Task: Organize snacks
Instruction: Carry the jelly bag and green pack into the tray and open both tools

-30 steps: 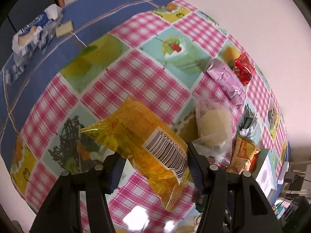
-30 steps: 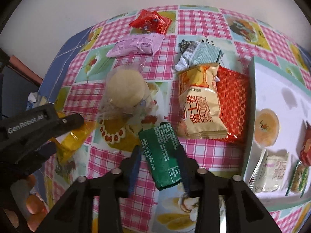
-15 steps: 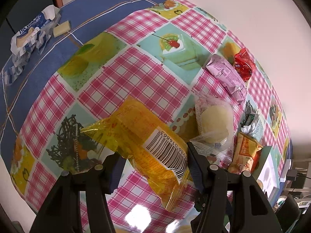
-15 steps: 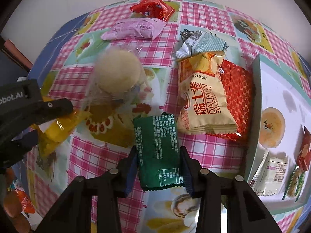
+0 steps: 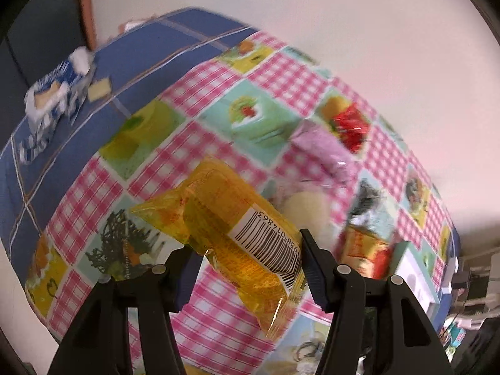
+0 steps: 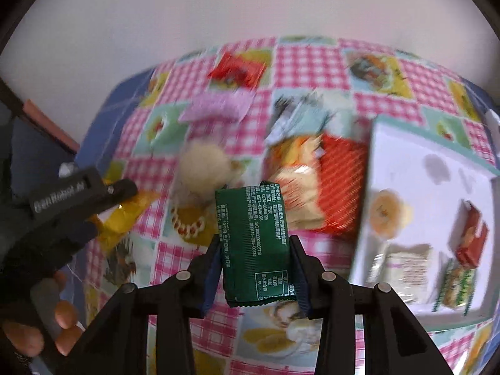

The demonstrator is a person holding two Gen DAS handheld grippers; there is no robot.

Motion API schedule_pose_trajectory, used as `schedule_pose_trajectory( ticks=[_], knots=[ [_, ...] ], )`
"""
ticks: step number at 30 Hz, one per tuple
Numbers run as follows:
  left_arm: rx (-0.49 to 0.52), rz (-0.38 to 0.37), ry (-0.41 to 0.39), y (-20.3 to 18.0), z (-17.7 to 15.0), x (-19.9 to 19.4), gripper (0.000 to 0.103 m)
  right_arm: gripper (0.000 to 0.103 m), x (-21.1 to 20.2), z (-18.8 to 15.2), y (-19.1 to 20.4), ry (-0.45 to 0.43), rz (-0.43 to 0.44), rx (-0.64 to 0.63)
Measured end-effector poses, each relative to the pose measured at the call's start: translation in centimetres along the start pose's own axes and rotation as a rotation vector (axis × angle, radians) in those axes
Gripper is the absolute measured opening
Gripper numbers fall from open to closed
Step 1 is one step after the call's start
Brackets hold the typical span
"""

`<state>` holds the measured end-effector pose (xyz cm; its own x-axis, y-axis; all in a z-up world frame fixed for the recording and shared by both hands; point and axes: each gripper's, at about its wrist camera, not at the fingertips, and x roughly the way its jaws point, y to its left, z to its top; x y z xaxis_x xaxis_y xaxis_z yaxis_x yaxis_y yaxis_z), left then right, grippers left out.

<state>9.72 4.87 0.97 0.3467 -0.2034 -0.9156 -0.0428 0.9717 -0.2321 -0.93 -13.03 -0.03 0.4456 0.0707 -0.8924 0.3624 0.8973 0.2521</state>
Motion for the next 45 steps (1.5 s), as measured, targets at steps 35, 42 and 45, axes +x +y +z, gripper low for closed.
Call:
schedule_pose_trajectory(
  ticks=[35, 42, 45],
  knots=[
    [0.505, -0.083, 0.108, -28.3, -13.1, 5.5, 0.062, 0.043, -4.6, -0.3, -30.0, -0.151, -0.24, 0.705],
    [0.503, -0.103, 0.112, -28.8, -13.3, 5.7, 0.067, 0.043, -4.5, -0.4, -30.5, -0.143, -0.265, 0.704],
    [0.508, -0.11, 0.113, -28.8, -13.4, 5.5, 0.069, 0.043, -4.4, -0.4, -30.5, -0.14, -0.274, 0.702]
  ],
)
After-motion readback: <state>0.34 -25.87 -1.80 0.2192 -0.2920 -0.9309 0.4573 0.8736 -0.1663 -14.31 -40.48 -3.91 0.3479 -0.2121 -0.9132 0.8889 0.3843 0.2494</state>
